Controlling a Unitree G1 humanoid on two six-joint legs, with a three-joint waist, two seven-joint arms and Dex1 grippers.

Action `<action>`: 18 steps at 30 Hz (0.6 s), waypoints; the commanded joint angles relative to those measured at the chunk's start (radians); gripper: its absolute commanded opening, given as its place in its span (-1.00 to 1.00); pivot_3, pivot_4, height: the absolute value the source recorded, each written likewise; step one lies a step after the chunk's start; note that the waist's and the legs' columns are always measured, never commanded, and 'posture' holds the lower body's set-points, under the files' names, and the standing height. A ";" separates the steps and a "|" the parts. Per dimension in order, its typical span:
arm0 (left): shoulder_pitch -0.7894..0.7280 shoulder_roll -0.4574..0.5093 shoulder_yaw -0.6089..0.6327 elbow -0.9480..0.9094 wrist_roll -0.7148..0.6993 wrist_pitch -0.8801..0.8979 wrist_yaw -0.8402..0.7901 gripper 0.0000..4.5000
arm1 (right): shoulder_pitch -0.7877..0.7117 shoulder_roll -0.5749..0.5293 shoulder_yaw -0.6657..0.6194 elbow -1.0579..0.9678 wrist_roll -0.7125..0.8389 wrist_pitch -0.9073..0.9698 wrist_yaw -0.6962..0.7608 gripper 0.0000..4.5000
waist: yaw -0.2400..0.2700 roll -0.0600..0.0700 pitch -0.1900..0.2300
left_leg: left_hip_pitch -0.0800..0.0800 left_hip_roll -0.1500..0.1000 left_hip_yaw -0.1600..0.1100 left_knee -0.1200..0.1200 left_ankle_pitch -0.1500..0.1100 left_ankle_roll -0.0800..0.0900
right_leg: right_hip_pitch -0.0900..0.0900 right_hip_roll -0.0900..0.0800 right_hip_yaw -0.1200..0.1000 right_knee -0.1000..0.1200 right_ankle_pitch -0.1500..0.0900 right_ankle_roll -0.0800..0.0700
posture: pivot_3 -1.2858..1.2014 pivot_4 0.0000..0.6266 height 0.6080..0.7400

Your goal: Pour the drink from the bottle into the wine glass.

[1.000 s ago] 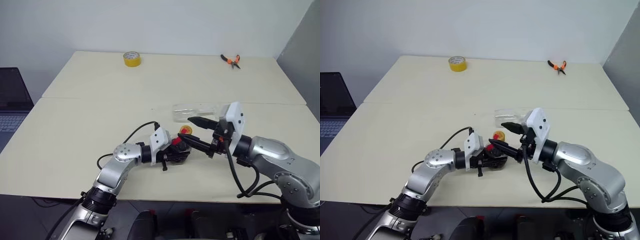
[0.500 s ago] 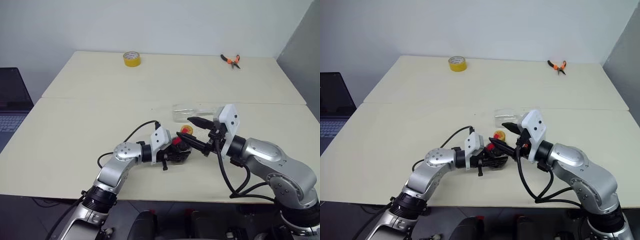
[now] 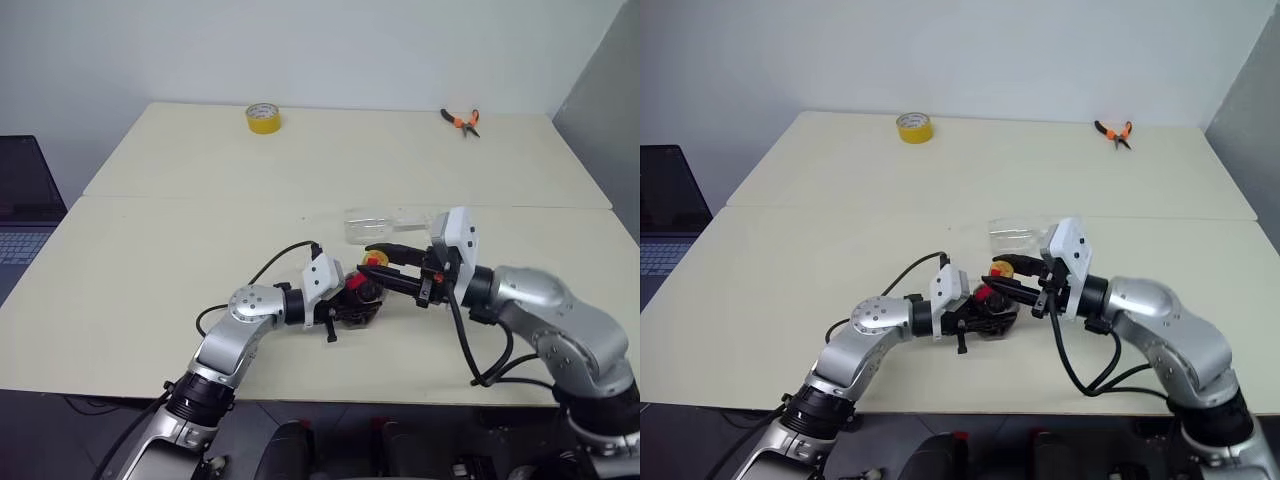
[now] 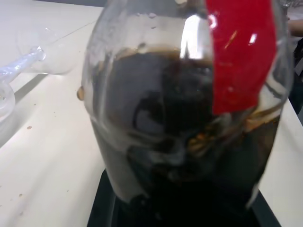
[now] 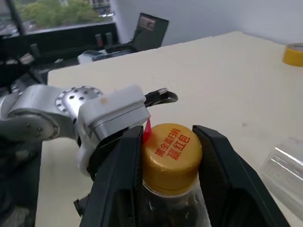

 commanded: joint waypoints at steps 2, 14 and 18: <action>-0.007 0.007 0.007 -0.055 -0.023 -0.006 -0.022 -0.59 | -0.089 -0.085 0.019 0.184 -0.146 -0.175 0.190 -0.43 | -0.001 0.000 0.000 | 0.000 0.000 0.000 0.000 0.000 0.000 | 0.000 0.000 0.000 0.000 0.000 0.000 | 0.03 -0.52 1.00; -0.002 -0.008 0.015 -0.051 -0.018 -0.008 0.000 -0.63 | -0.009 -0.037 -0.069 -0.011 0.035 0.023 0.076 0.32 | 0.008 0.000 0.000 | -0.001 0.000 -0.001 0.000 0.000 0.000 | 0.000 -0.001 -0.001 0.000 0.000 0.000 | 0.03 -0.52 1.00; -0.007 -0.029 0.022 -0.035 -0.012 -0.016 0.031 -0.64 | 0.106 0.008 -0.161 -0.204 0.084 0.126 -0.139 0.45 | 0.007 0.000 0.000 | -0.004 0.000 -0.002 0.001 0.000 0.000 | -0.002 -0.002 -0.002 0.000 0.000 0.000 | 0.03 -0.52 1.00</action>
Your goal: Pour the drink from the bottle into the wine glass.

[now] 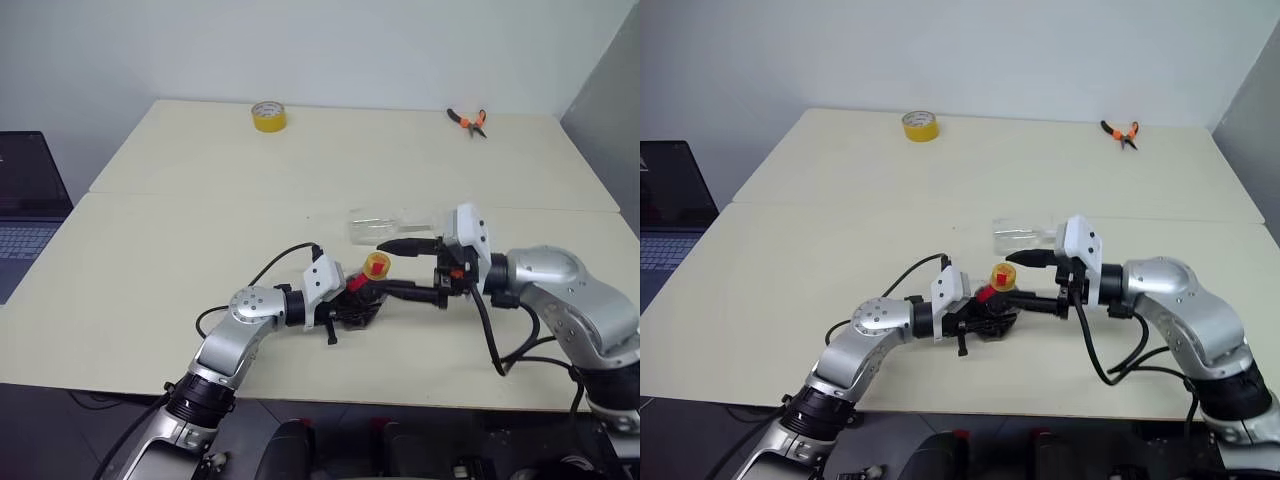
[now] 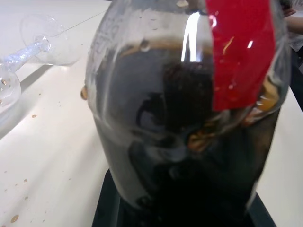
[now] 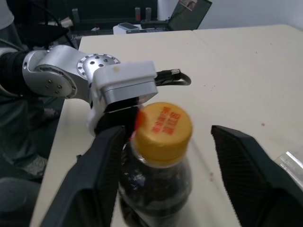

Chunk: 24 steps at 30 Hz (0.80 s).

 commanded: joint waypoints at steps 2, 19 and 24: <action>-0.017 -0.033 0.023 -0.024 -0.012 -0.032 0.030 -0.65 | 0.078 0.062 -0.105 -0.218 0.021 0.096 -0.272 0.45 | 0.000 0.000 0.000 | 0.000 0.000 0.000 0.001 0.000 0.000 | 0.000 0.000 0.000 0.000 0.000 0.000 | 0.03 -0.52 1.00; -0.063 -0.081 0.012 0.055 0.008 -0.068 0.047 -0.65 | 0.117 0.249 -0.051 -0.411 0.024 0.299 -0.697 0.45 | -0.004 0.000 0.000 | 0.001 -0.001 0.000 0.000 0.000 0.000 | 0.000 0.001 0.000 0.001 0.000 0.001 | 0.03 -0.52 1.00; -0.063 -0.083 0.013 0.058 0.011 -0.072 0.047 -0.65 | 0.108 0.273 -0.033 -0.388 0.008 0.305 -0.720 0.45 | -0.004 0.000 0.000 | 0.001 -0.001 0.000 0.000 0.000 0.000 | 0.000 0.001 0.000 0.001 0.000 0.001 | 0.03 -0.52 1.00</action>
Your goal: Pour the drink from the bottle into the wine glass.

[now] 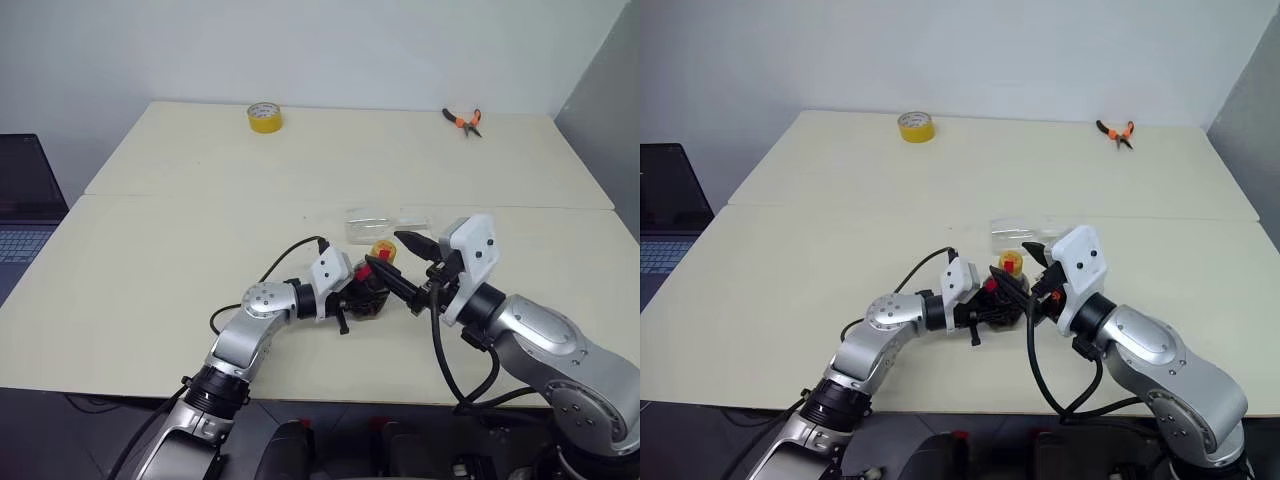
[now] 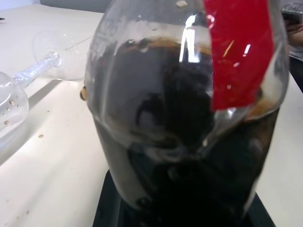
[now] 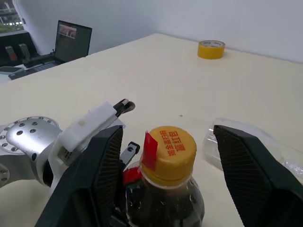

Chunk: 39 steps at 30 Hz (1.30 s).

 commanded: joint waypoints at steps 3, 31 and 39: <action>-0.017 -0.006 0.012 -0.031 -0.006 -0.029 0.001 -0.65 | -0.013 0.014 0.006 -0.001 -0.005 -0.003 -0.008 0.45 | 0.000 0.000 0.000 | 0.000 0.000 0.000 0.000 0.000 0.000 | 0.000 0.000 0.000 0.000 0.000 0.000 | 0.03 -0.52 1.00; 0.013 0.021 0.005 -0.092 -0.030 0.010 -0.027 -0.67 | -0.122 -0.321 0.042 0.516 -0.180 -0.487 0.699 -0.44 | -0.004 0.000 0.001 | 0.002 -0.002 0.002 0.000 0.000 0.001 | 0.002 0.000 0.001 -0.002 0.000 0.001 | 0.03 -0.52 1.00; 0.010 0.024 0.005 -0.100 -0.030 0.012 -0.019 -0.67 | -0.262 -0.350 0.111 0.717 -0.211 -0.593 0.893 -0.44 | -0.005 0.000 0.001 | 0.003 0.001 0.001 -0.001 0.000 0.001 | 0.002 0.002 0.002 -0.001 0.000 0.000 | 0.03 -0.52 1.00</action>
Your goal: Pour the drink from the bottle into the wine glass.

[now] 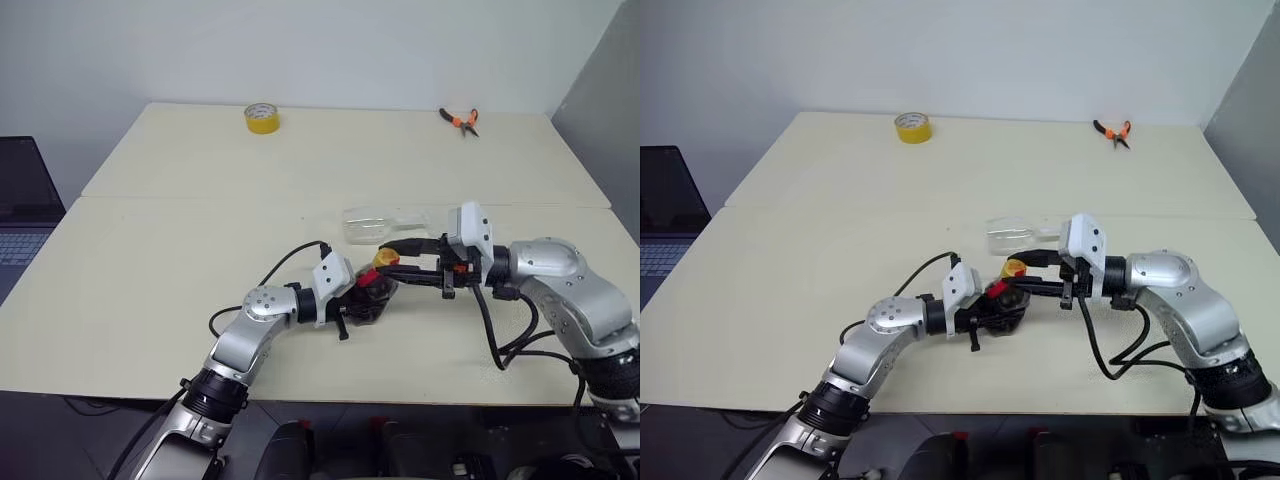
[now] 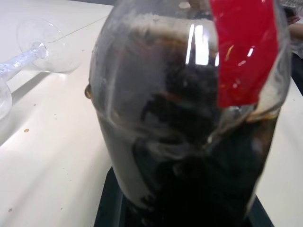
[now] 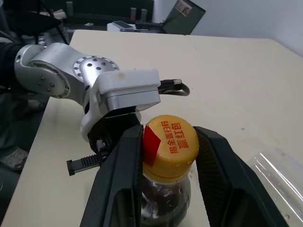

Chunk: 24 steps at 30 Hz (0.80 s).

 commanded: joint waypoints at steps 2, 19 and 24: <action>0.001 0.006 0.027 -0.074 -0.035 -0.021 -0.018 -0.67 | -0.007 -0.027 -0.048 0.028 -0.023 0.067 -0.014 -0.28 | 0.000 0.000 0.000 | 0.000 0.000 0.000 0.000 0.000 0.000 | 0.000 -0.001 0.000 0.000 0.000 0.000 | 0.03 -0.52 1.00; -0.008 -0.024 0.026 -0.046 -0.030 -0.033 -0.007 -0.67 | 0.262 0.245 -0.147 -0.584 0.030 0.348 -0.690 0.81 | 0.006 0.000 0.000 | -0.002 -0.001 0.000 0.000 0.000 0.000 | -0.001 -0.002 0.000 0.001 0.000 0.000 | 0.03 -0.52 1.00; -0.023 -0.036 0.021 -0.029 -0.024 -0.037 -0.017 -0.67 | 0.225 0.293 -0.052 -0.551 -0.081 0.343 -0.760 0.81 | 0.006 0.000 0.000 | -0.002 -0.001 0.000 0.000 0.000 0.000 | -0.001 -0.002 0.000 0.001 0.000 0.000 | 0.03 -0.52 1.00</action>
